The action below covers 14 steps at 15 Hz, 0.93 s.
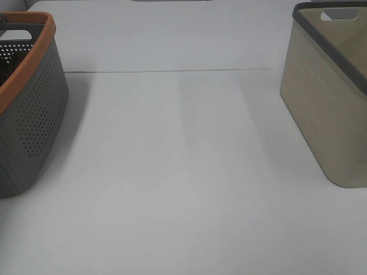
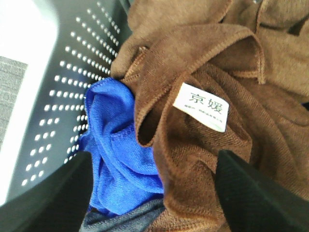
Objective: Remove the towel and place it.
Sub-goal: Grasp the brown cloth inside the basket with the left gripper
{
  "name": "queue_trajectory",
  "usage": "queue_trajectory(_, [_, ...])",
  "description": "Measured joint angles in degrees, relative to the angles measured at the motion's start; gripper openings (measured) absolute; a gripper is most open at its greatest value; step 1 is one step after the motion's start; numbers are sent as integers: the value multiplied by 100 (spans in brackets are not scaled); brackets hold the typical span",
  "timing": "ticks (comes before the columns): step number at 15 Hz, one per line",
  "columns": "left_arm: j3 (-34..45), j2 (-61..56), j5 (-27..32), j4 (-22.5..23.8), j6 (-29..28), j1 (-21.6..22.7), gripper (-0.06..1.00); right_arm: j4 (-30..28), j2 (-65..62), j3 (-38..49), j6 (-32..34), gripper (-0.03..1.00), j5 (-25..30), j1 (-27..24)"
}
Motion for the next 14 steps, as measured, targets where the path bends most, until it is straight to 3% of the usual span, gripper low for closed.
queue_trajectory(5, [-109, 292, 155, -80, 40, 0, 61, 0, 0, 0, 0, 71, 0, 0])
queue_trajectory(12, [-126, 298, 149, -109, 223, 0, 2, 0, 0, 0, 0, 71, 0, 0])
queue_trajectory(14, [-126, 298, 149, -109, 298, 0, 0, 0, 0, 0, 0, 71, 0, 0])
